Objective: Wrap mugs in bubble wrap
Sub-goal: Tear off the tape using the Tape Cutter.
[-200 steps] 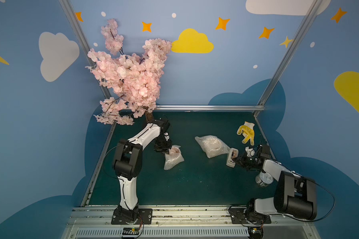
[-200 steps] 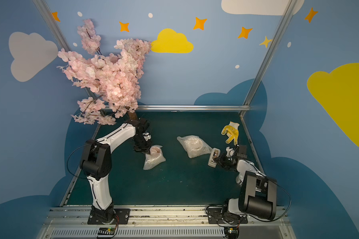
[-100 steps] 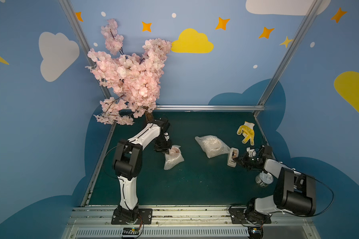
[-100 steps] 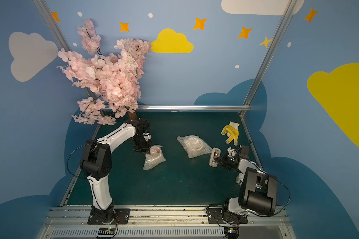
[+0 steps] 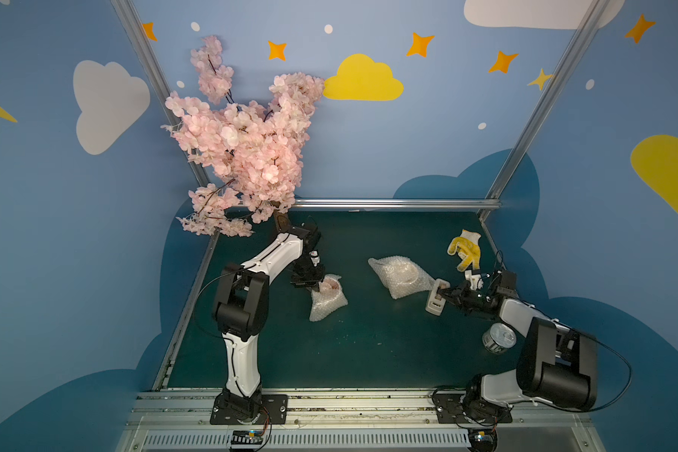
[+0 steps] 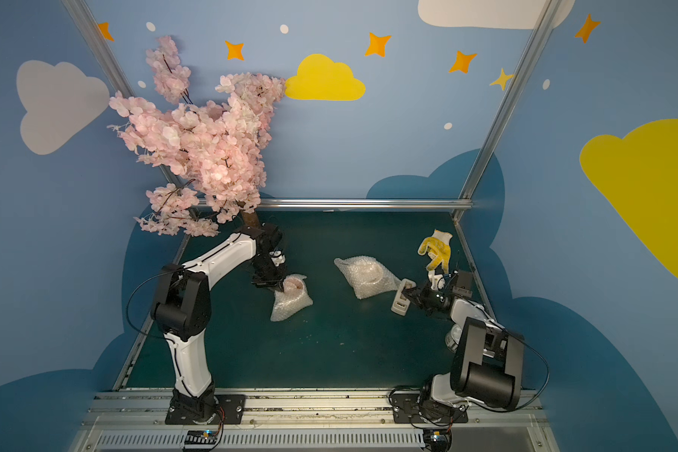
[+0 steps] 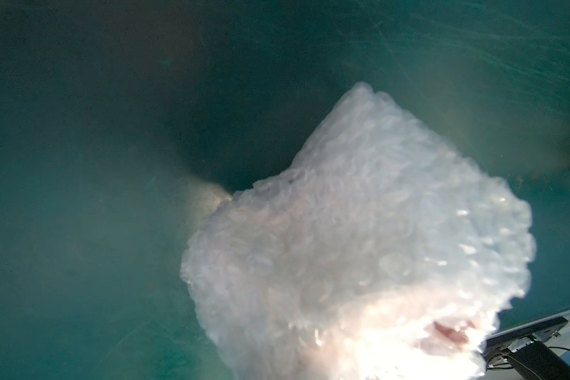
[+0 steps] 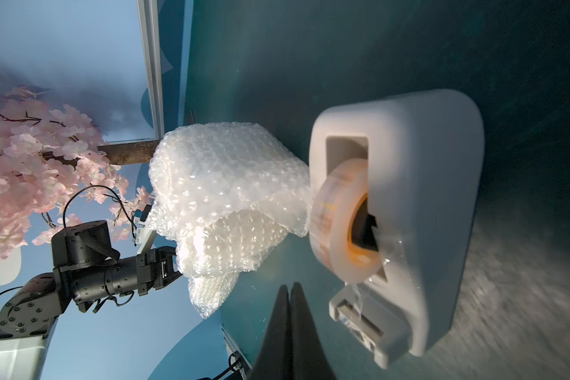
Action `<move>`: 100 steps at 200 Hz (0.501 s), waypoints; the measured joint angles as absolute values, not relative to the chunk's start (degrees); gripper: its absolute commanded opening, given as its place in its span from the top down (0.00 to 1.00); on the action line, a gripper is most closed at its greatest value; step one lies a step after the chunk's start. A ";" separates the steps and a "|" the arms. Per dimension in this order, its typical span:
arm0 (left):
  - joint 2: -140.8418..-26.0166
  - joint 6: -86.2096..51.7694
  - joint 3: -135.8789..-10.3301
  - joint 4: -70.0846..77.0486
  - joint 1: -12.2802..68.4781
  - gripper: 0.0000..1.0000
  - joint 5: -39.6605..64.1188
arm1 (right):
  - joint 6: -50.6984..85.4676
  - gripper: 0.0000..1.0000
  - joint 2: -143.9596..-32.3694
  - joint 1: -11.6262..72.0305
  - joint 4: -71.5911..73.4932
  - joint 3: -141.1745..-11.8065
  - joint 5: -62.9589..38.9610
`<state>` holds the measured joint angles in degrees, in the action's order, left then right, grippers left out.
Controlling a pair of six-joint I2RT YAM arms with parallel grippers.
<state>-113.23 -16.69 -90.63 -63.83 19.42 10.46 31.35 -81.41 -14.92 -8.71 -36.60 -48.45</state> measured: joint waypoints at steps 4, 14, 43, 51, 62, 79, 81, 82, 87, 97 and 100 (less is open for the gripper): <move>-113.23 -16.69 -90.63 -63.83 19.42 0.97 10.46 | 31.11 0.90 -80.88 -14.92 -9.17 -36.62 -48.03; -113.23 -16.67 -90.63 -63.83 19.42 0.97 10.46 | 30.50 0.82 -79.07 -14.92 -10.94 -36.62 -46.72; -113.23 -16.69 -90.63 -63.83 19.42 0.97 10.46 | 28.03 0.63 -74.70 -14.92 -14.68 -36.67 -43.46; -113.23 -16.69 -90.63 -63.83 19.42 0.97 10.46 | 27.27 0.63 -74.35 -14.92 -15.18 -36.67 -42.83; -113.23 -16.69 -90.63 -63.83 19.44 0.97 10.46 | 26.72 0.63 -74.48 -14.92 -15.70 -36.67 -42.37; -113.23 -16.69 -90.63 -63.83 19.44 0.97 10.46 | 26.39 0.64 -75.24 -14.87 -15.88 -36.67 -41.93; -113.23 -16.69 -90.63 -63.83 19.44 0.97 10.48 | 26.35 0.64 -75.37 -14.87 -15.90 -36.67 -41.87; -113.23 -16.69 -90.63 -63.83 19.44 0.97 10.46 | 26.33 0.63 -75.44 -14.85 -15.88 -36.67 -41.85; -113.23 -16.69 -90.63 -63.83 19.44 0.97 10.46 | 26.26 0.63 -75.79 -14.83 -15.88 -36.64 -41.65; -113.23 -16.69 -90.63 -63.83 19.44 0.97 10.46 | 26.09 0.62 -76.34 -14.66 -15.88 -36.64 -41.34; -113.23 -16.69 -90.63 -63.83 19.44 0.97 10.46 | 26.02 0.62 -76.53 -14.57 -15.90 -36.64 -41.15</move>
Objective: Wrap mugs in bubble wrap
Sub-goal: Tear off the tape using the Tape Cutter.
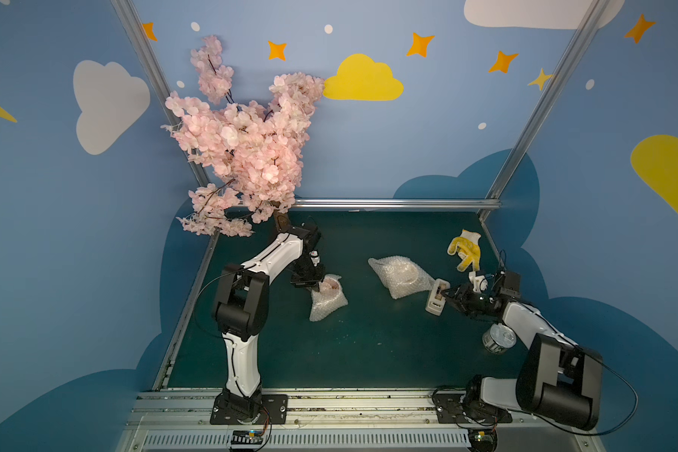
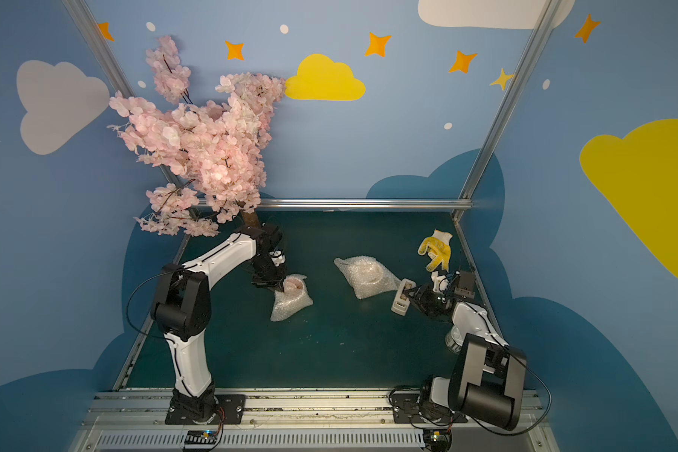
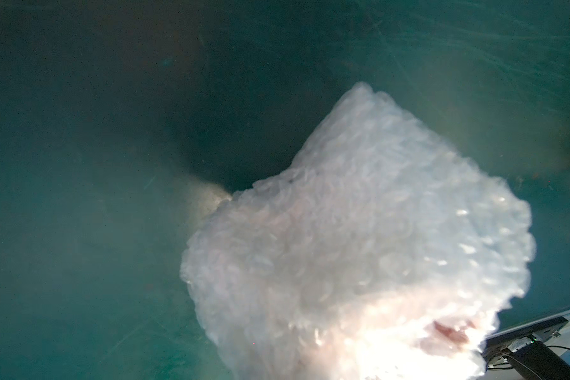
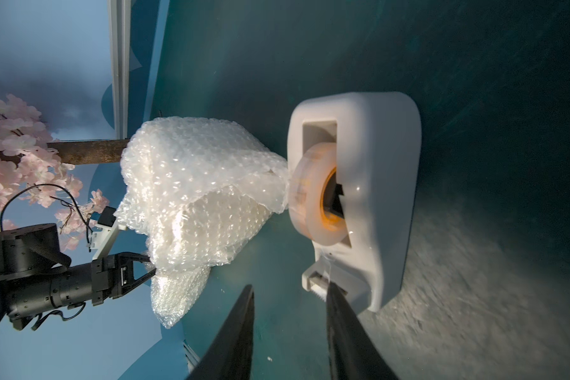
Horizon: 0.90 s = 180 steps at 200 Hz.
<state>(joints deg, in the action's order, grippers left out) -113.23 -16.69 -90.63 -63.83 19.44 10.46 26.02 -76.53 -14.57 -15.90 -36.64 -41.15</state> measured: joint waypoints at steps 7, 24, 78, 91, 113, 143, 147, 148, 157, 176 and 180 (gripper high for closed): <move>-113.23 -16.69 -90.63 -63.83 19.44 0.97 10.48 | 25.82 0.62 -76.84 -14.37 -15.97 -36.64 -40.77; -113.23 -16.69 -90.63 -63.83 19.44 0.97 10.48 | 25.43 0.62 -77.23 -13.65 -16.03 -36.58 -39.97; -113.23 -16.69 -90.63 -63.81 19.46 0.97 10.48 | 25.67 0.65 -79.42 -11.90 -14.20 -35.44 -38.83; -113.23 -16.69 -90.63 -63.81 19.46 0.97 10.48 | 25.74 0.65 -80.03 -11.40 -13.30 -35.44 -38.24; -113.23 -16.69 -90.63 -63.81 19.46 0.97 10.48 | 25.93 0.65 -80.79 -10.79 -12.19 -35.44 -37.63; -113.23 -16.71 -90.63 -63.81 19.46 0.97 10.50 | 26.59 0.65 -81.93 -10.39 -10.87 -35.48 -37.82; -113.23 -16.69 -90.63 -63.81 19.46 0.97 10.50 | 26.76 0.65 -81.97 -10.31 -10.74 -35.53 -37.82; -113.23 -16.71 -90.63 -63.81 19.46 0.97 10.50 | 26.76 0.65 -82.02 -10.26 -10.72 -35.55 -37.82; -113.23 -16.69 -90.63 -63.81 19.46 0.97 10.50 | 26.98 0.65 -82.24 -10.09 -10.57 -35.68 -37.82; -113.23 -16.69 -90.63 -63.81 19.46 0.97 10.48 | 27.66 0.66 -82.94 -9.82 -10.44 -36.25 -38.04; -113.23 -16.69 -90.63 -63.81 19.46 0.97 10.50 | 27.77 0.66 -83.18 -9.78 -10.41 -36.42 -38.17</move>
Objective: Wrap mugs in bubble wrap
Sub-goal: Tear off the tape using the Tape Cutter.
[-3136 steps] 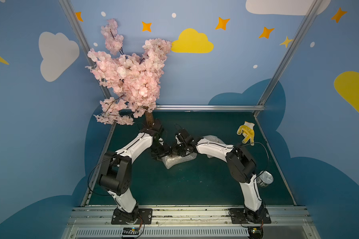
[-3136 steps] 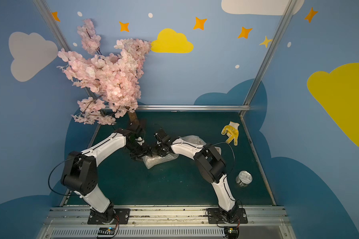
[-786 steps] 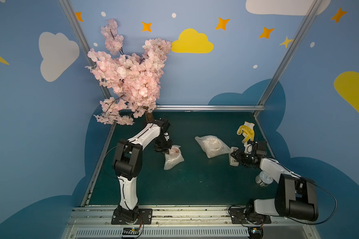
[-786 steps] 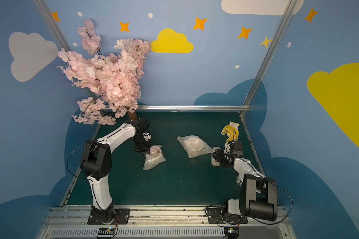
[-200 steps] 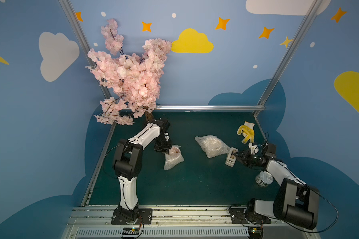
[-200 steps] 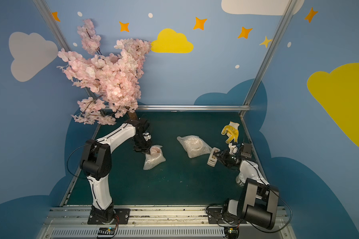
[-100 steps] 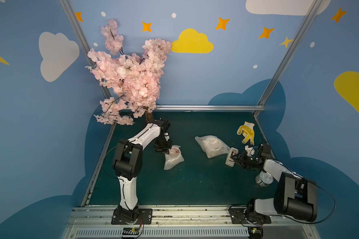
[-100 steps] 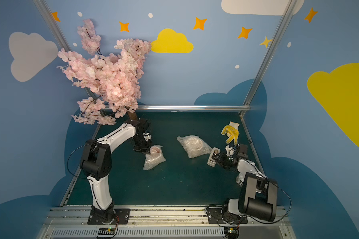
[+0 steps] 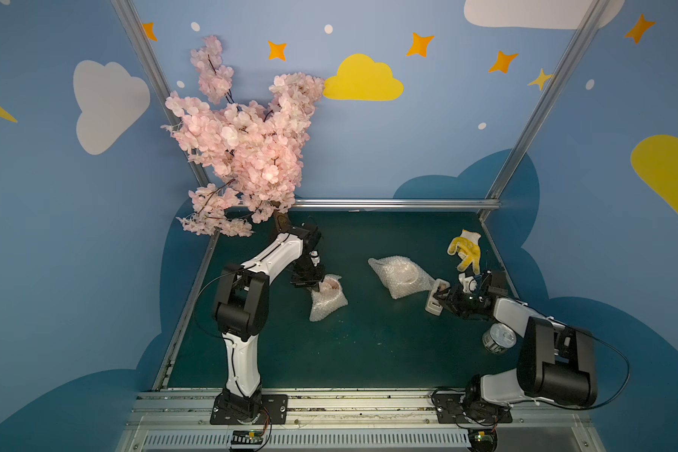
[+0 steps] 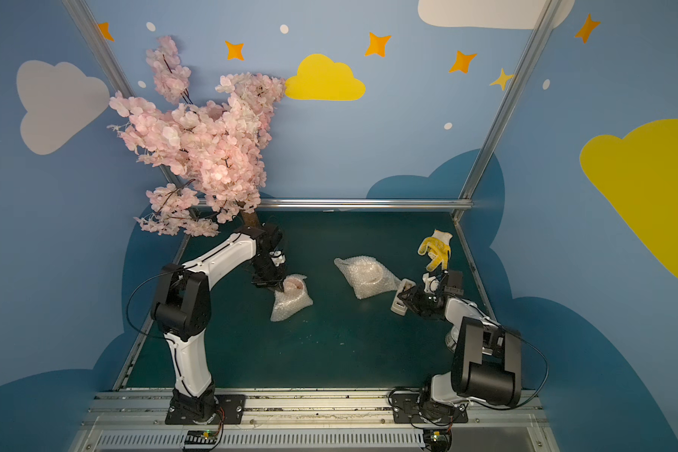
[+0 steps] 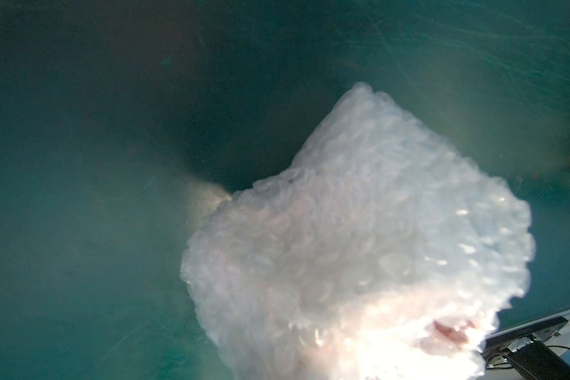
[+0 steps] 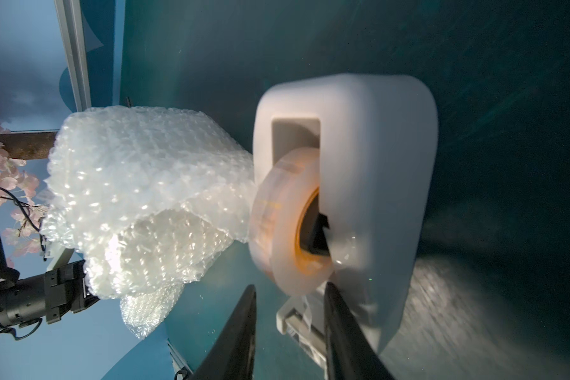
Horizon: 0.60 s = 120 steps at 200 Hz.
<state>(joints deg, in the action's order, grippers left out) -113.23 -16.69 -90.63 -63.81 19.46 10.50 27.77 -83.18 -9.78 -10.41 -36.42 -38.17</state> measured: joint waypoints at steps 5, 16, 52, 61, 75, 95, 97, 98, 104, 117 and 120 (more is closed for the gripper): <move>-113.23 -16.69 -90.63 -63.81 19.46 0.97 10.50 | 28.05 0.66 -83.40 -9.74 -10.37 -36.60 -38.26; -113.23 -16.69 -90.63 -63.81 19.46 0.97 10.50 | 28.29 0.66 -83.99 -9.61 -10.24 -36.91 -38.63; -113.23 -16.69 -90.63 -63.81 19.49 0.97 10.50 | 29.39 0.68 -85.12 -9.41 -9.65 -37.23 -39.90; -113.23 -16.69 -90.63 -63.81 19.49 0.97 10.48 | 29.58 0.69 -85.30 -9.41 -9.50 -37.23 -40.12; -113.23 -16.69 -90.63 -63.81 19.51 0.97 10.48 | 29.80 0.71 -85.67 -9.41 -9.28 -37.23 -40.36; -113.23 -16.69 -90.63 -63.81 19.51 0.97 10.48 | 29.80 0.73 -86.06 -9.41 -9.21 -37.23 -40.71; -113.23 -16.69 -90.63 -63.81 19.51 0.97 10.48 | 29.91 0.74 -86.08 -9.41 -9.21 -37.23 -40.75; -113.23 -16.69 -90.63 -63.81 19.51 0.97 10.48 | 29.93 0.74 -86.08 -9.43 -9.21 -37.23 -40.77; -113.23 -16.69 -90.63 -63.81 19.51 0.97 10.48 | 29.87 0.75 -86.15 -9.43 -9.21 -37.23 -40.91; -113.23 -16.71 -90.63 -63.81 19.51 0.97 10.48 | 29.76 0.78 -86.24 -9.47 -9.23 -37.23 -41.01; -113.23 -16.69 -90.63 -63.81 19.51 0.97 10.48 | 29.76 0.79 -86.24 -9.47 -9.26 -37.23 -41.01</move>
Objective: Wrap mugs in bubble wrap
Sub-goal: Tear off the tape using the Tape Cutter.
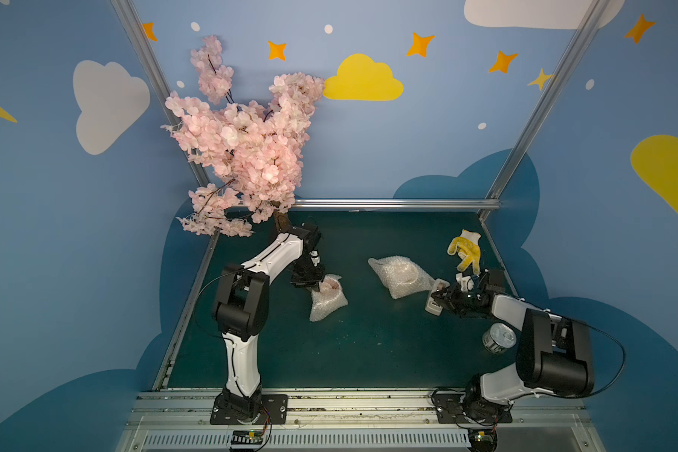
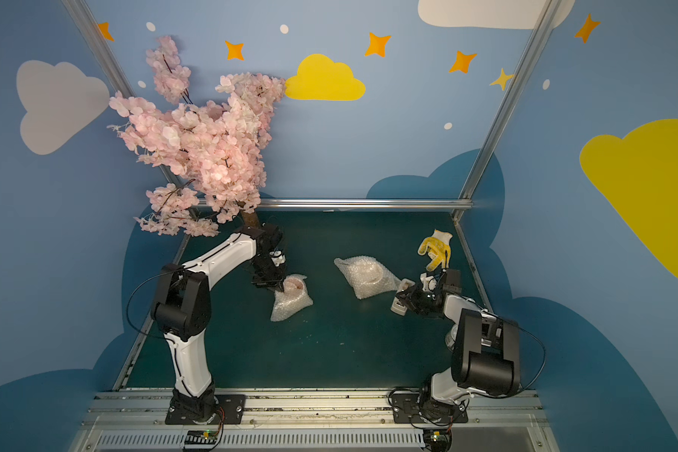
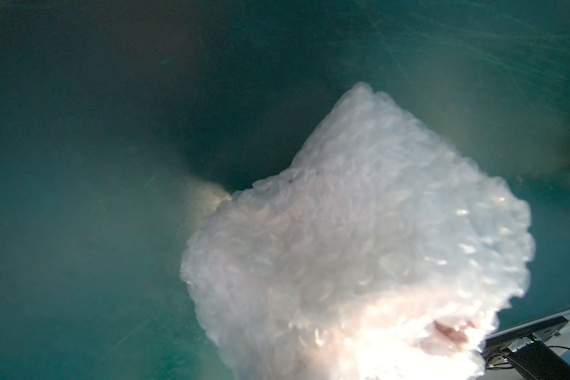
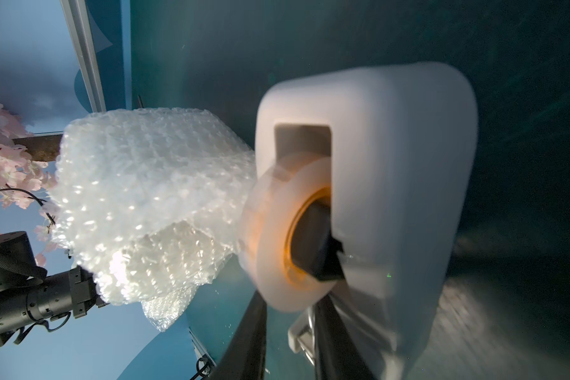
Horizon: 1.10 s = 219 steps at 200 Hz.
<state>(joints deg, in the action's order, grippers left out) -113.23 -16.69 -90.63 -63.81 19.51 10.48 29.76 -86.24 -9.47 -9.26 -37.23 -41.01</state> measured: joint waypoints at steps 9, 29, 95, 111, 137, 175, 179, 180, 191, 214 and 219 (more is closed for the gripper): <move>-113.23 -16.69 -90.63 -63.81 19.51 0.97 10.48 | 29.74 0.81 -86.28 -9.54 -9.34 -37.23 -40.93; -113.23 -16.69 -90.63 -63.81 19.51 0.97 10.48 | 29.76 0.89 -86.28 -9.69 -9.63 -37.15 -40.38; -113.23 -16.69 -90.63 -63.81 19.51 0.97 10.48 | 30.00 1.00 -85.47 -10.74 -10.20 -36.73 -40.07; -113.23 -16.69 -90.63 -63.81 19.51 0.97 10.50 | 30.22 1.00 -85.41 -11.16 -10.24 -36.73 -40.58; -113.23 -16.69 -90.63 -63.81 19.51 0.97 10.50 | 31.31 1.00 -85.30 -12.51 -10.28 -36.75 -42.74; -113.23 -16.69 -90.63 -63.81 19.51 0.97 10.50 | 32.67 1.00 -84.40 -14.06 -10.22 -37.56 -45.78; -113.23 -16.69 -90.63 -63.81 19.51 0.97 10.50 | 32.82 1.00 -84.40 -14.20 -10.00 -37.80 -46.13; -113.23 -16.69 -90.63 -63.81 19.51 0.97 10.48 | 32.82 1.00 -84.40 -14.20 -9.98 -37.87 -46.17; -113.23 -16.69 -90.63 -63.81 19.51 0.97 10.50 | 33.06 1.00 -84.40 -14.48 -9.30 -38.41 -46.81; -113.23 -16.69 -90.63 -63.81 19.51 0.97 10.50 | 33.45 1.00 -84.42 -15.05 -8.80 -38.46 -47.90; -113.23 -16.69 -90.63 -63.81 19.51 0.97 10.50 | 33.45 1.00 -84.42 -15.18 -8.80 -38.46 -48.01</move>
<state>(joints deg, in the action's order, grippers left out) -113.23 -16.69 -90.63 -63.81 19.51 10.50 33.45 -84.42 -15.18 -8.80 -38.46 -48.01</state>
